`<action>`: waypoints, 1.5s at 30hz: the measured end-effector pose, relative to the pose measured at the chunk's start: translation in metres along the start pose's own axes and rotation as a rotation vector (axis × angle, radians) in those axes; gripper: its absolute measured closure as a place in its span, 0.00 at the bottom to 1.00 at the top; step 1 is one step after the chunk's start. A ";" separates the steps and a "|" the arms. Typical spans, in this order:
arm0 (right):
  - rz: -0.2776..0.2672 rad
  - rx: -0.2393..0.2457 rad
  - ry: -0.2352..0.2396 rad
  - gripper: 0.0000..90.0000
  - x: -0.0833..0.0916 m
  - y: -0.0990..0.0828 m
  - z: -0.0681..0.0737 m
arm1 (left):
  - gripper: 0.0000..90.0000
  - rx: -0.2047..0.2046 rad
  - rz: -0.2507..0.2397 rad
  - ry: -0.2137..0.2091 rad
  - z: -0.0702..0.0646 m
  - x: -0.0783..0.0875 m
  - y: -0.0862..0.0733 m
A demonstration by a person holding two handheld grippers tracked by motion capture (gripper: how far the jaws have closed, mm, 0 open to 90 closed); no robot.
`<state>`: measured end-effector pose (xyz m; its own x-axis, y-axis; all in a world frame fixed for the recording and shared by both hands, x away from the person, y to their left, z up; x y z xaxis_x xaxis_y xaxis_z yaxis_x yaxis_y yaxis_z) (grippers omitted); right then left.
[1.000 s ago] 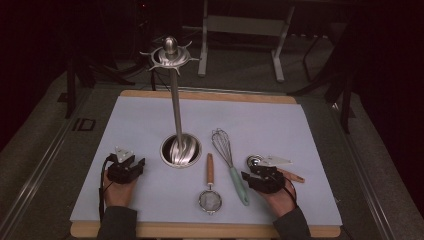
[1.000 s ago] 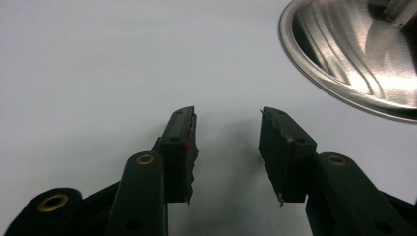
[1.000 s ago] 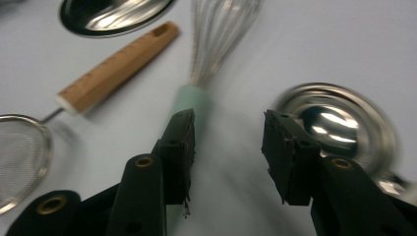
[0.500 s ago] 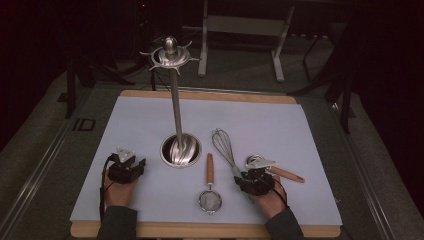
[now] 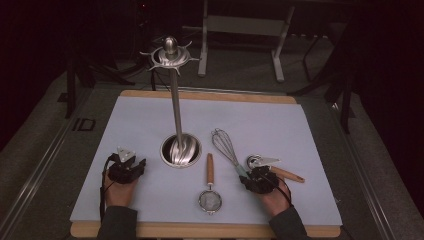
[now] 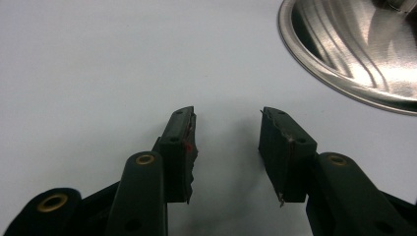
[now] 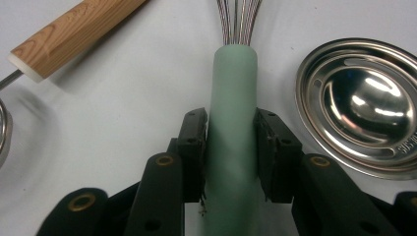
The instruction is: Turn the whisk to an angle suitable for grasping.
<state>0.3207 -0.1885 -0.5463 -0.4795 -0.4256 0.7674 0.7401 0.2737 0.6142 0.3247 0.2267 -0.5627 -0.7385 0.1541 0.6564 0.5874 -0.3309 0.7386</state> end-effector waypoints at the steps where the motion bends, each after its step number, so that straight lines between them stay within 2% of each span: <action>1: -0.002 -0.004 0.001 0.75 0.000 0.000 -0.001 | 0.64 0.000 0.000 0.000 0.000 0.000 0.000; 12: 0.020 0.022 -0.006 0.75 0.008 -0.005 -0.008 | 0.64 0.001 0.000 -0.002 0.000 0.000 0.000; 20: 0.051 0.040 0.054 0.75 0.022 -0.017 -0.020 | 0.64 -0.001 0.000 -0.001 0.000 0.000 0.000; 21: 0.055 0.062 0.067 0.75 0.025 -0.021 -0.023 | 0.64 -0.003 0.000 -0.001 0.000 0.000 0.000; 22: 0.055 0.062 0.067 0.75 0.025 -0.021 -0.023 | 0.64 -0.003 0.000 -0.001 0.000 0.000 0.000; 23: 0.066 0.084 0.074 0.75 0.029 -0.024 -0.025 | 0.64 -0.003 0.000 0.000 0.000 0.000 0.000; 24: 0.066 0.084 0.074 0.75 0.029 -0.024 -0.025 | 0.64 -0.003 0.000 0.000 0.000 0.000 0.000; 25: 0.075 0.108 0.075 0.75 0.033 -0.027 -0.027 | 0.64 -0.003 0.000 0.000 0.000 0.000 0.000; 27: 0.077 0.125 0.079 0.75 0.036 -0.030 -0.029 | 0.64 -0.003 0.001 0.000 0.000 0.000 0.000; 33: 0.087 0.147 0.097 0.75 0.045 -0.037 -0.040 | 0.64 -0.006 0.002 0.002 0.000 0.000 0.000; 37: 0.083 0.140 0.090 0.69 0.048 -0.040 -0.046 | 0.64 -0.006 0.002 0.002 0.000 0.000 0.000; 39: 0.082 0.124 0.070 0.66 0.053 -0.043 -0.054 | 0.64 -0.006 0.002 0.002 0.000 0.000 0.000; 44: 0.094 0.129 0.056 0.64 0.059 -0.046 -0.061 | 0.64 -0.007 0.003 0.004 -0.001 0.000 0.000; 45: 0.100 0.130 0.041 0.64 0.062 -0.048 -0.066 | 0.64 -0.007 0.003 0.004 -0.001 0.000 0.000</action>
<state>0.2867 -0.2844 -0.5405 -0.3848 -0.4244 0.8196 0.7149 0.4245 0.5556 0.3245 0.2261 -0.5626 -0.7382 0.1491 0.6579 0.5871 -0.3383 0.7355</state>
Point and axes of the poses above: each handheld gripper's, and its own axes: x roughly backward along the jaws, y roughly out of its top, z roughly to its left, the point moved 3 cm from there along -x, roughly forward along the jaws, and after that the axes turned 10 degrees about -x, right-handed, at the moved point
